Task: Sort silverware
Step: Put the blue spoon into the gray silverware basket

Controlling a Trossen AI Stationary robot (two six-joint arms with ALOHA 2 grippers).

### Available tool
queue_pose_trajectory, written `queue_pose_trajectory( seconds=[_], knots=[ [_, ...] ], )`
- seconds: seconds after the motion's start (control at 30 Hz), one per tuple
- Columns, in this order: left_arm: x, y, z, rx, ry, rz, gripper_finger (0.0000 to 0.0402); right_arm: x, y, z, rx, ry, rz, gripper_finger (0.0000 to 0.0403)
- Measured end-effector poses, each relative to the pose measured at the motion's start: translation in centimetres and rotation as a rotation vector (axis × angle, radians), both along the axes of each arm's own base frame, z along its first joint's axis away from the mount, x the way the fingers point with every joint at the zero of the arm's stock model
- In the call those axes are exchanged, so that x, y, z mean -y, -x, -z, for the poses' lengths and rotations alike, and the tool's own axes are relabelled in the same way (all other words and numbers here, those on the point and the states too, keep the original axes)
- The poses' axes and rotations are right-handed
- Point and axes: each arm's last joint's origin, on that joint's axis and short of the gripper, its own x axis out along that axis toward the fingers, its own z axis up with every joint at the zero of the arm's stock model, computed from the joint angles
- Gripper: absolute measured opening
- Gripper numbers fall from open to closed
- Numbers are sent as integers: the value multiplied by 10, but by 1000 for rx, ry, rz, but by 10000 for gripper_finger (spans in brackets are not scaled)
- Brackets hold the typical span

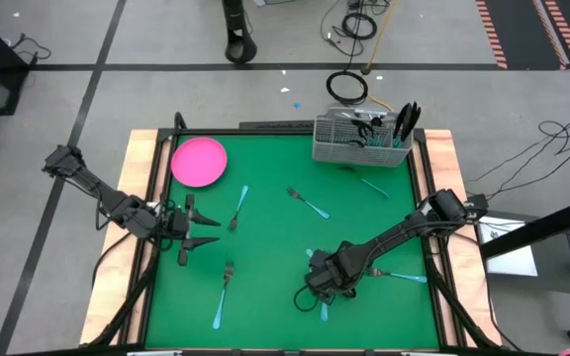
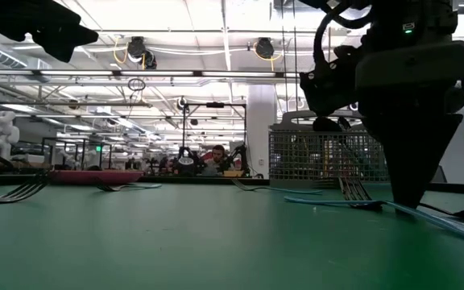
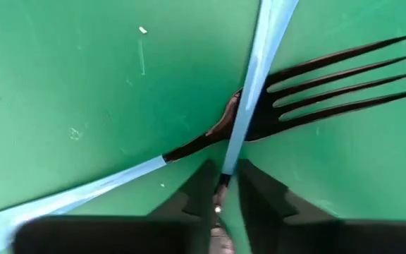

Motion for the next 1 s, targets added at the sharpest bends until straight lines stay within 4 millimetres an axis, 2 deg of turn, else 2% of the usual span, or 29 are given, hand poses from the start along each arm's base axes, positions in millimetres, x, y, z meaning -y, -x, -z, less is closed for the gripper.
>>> queue_pose_trajectory(
  seconds=[0.1, 0.27, 0.47, 0.67, 0.8, 1.0],
  knots=[
    [0, 0, 0, 0, 0, 0, 180, 0, 0, 0, -7, -13, -3, 11],
    [0, 0, 0, 0, 1, 0, 180, 0, 0, -1, 0, -23, 18, 9],
    [0, 0, 0, 0, 0, 0, 180, 1, 4, -13, 19, -46, 32, 3],
    [0, 0, 0, 0, 0, 0, 180, 2, 1, -48, 138, -12, 34, 1],
    [0, 0, 0, 0, 1, 0, 180, 1, -9, -76, 265, 44, -14, 1],
    [0, 0, 0, 0, 1, 0, 180, 13, -25, -124, 391, 267, -144, 1]
  ],
)
